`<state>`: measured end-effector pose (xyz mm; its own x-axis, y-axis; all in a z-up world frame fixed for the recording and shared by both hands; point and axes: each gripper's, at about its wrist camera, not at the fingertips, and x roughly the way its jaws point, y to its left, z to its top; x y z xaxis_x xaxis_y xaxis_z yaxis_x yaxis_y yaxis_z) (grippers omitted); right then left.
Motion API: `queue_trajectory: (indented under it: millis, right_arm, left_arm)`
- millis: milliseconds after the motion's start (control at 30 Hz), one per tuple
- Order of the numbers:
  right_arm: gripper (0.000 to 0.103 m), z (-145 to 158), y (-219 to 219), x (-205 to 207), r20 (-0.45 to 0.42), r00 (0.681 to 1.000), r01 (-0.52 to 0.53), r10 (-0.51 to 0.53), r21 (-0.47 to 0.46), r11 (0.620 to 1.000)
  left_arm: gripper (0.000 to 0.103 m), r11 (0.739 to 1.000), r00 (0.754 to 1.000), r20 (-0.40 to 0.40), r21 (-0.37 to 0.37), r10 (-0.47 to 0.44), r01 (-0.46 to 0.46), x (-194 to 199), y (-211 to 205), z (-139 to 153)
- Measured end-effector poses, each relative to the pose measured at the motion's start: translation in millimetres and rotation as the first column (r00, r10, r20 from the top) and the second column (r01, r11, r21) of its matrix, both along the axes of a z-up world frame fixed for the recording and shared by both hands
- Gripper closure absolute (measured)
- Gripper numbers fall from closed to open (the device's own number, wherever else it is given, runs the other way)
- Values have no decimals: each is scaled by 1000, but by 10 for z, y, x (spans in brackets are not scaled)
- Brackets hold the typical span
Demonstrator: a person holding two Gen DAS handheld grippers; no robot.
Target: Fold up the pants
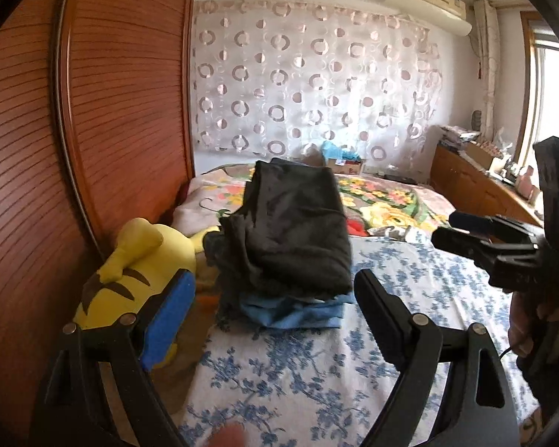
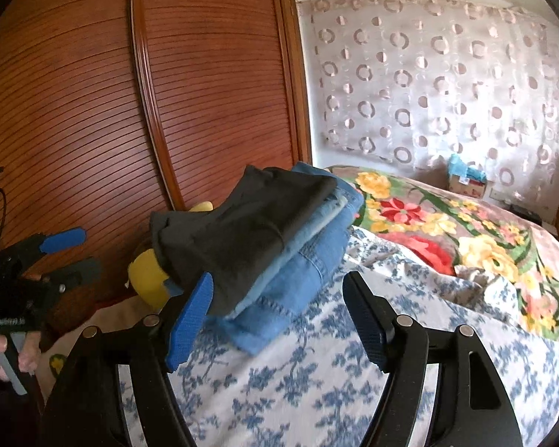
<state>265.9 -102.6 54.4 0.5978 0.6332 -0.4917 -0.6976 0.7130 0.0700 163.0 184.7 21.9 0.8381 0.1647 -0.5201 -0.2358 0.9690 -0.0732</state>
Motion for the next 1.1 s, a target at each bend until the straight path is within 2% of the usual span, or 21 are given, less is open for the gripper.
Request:
queue_trajectory:
  millis: [167, 533, 1100]
  right_arm:
    - [29, 33, -156, -308, 10, 999, 37, -37, 10, 999]
    - [29, 36, -456, -959, 12, 993, 120, -120, 5, 993]
    - [29, -28, -785, -1869, 50, 969, 240, -241, 23, 971]
  left_arm:
    - [15, 999, 1000, 7, 26, -26, 25, -130, -138, 13]
    - [15, 995, 995, 15, 25, -99, 99, -383, -474, -22]
    - [15, 973, 973, 26, 36, -230, 229, -784, -1170, -93]
